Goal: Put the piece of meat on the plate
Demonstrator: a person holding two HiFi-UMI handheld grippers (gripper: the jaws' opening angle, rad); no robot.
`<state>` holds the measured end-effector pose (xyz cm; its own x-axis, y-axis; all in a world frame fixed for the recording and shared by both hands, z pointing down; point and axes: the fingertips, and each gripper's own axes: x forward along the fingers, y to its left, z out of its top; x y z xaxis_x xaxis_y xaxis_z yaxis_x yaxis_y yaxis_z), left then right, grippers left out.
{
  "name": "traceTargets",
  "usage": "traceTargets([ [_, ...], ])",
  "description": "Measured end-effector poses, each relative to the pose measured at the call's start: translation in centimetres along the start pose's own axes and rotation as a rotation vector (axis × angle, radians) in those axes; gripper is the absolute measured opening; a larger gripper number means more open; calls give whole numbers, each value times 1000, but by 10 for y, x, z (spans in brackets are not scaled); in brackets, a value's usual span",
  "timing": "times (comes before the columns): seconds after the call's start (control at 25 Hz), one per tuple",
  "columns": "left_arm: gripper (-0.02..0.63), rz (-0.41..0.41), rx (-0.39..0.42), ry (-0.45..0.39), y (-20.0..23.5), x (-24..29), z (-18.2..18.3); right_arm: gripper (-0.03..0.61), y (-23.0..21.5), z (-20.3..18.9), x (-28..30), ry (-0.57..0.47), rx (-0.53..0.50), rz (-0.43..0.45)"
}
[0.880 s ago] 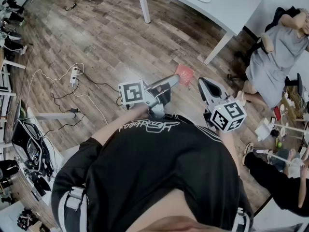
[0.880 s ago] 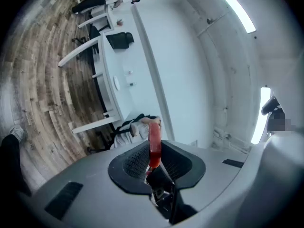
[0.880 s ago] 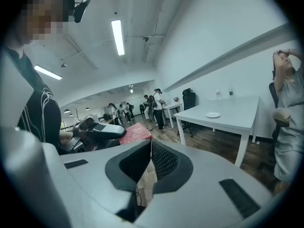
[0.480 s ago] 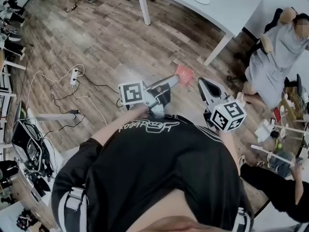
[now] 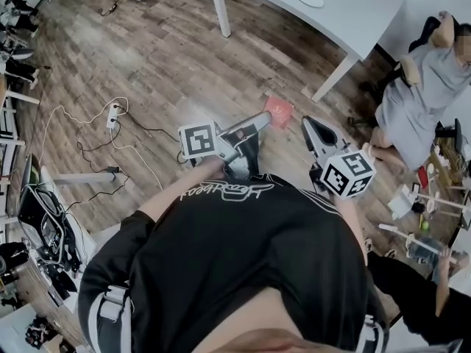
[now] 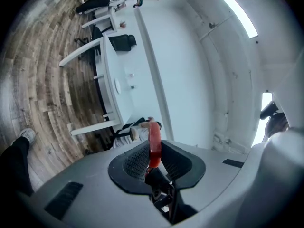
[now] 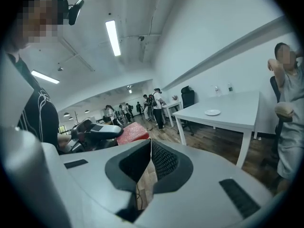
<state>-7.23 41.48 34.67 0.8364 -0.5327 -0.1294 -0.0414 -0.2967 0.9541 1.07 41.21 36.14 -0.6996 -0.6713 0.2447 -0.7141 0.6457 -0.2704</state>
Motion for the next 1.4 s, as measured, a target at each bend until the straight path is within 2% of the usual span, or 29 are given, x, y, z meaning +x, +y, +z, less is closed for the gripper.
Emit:
traceTargets([
  [0.24,75,-4,4,14,15,19,17,11,-29,7,14,-19,7,-19],
  [0.52,75,-1,-25,21,47,47,62,11,-76,17,55,-22,40,-42],
  [0.76,75,12,-51,45,77,90,122,11,-129,34,107,-9,86,-70],
  [1.12,75,29,-63,104,118,173,242,11,-218,86,203,-6,142,-113],
  [1.4,75,15,-66,168,142,233,306,11,-283,123,251,-22,151,-174],
])
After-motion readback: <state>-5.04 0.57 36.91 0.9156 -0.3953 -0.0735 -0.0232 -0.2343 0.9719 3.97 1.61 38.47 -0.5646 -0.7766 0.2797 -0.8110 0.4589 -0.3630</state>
